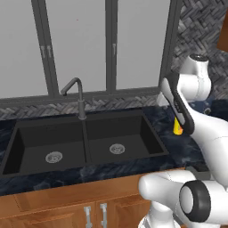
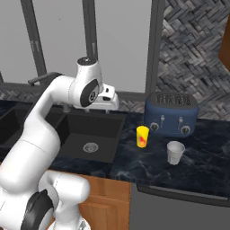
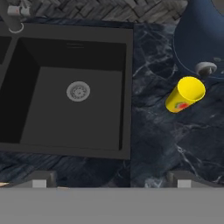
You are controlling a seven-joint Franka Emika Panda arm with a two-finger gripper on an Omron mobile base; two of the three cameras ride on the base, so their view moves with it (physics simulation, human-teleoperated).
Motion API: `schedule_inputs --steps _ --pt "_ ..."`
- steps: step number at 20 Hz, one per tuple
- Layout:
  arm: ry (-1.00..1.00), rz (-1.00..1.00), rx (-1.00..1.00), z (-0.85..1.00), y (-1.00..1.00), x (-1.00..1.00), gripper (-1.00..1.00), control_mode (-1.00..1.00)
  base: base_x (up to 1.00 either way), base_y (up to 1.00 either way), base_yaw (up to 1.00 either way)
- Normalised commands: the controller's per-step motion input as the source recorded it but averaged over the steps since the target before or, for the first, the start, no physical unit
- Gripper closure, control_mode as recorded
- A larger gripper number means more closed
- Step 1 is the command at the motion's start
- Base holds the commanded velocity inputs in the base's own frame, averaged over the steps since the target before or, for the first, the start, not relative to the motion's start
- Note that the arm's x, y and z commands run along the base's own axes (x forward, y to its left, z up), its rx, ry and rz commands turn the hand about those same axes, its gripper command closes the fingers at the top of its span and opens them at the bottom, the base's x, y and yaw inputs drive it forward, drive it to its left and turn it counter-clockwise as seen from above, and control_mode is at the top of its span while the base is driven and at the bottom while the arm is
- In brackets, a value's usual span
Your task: Place the glass cup in the left basin and the cup in the right basin of the sink.
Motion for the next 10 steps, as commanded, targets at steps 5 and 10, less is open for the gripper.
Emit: schedule_inputs --steps 5,10 --pt "0.01 0.00 0.00 -0.21 -0.19 0.08 -1.00 -1.00 0.00 0.00 0.00" --pt "0.01 0.00 0.00 -0.19 -0.16 0.12 -1.00 -1.00 0.00 0.00 0.00"
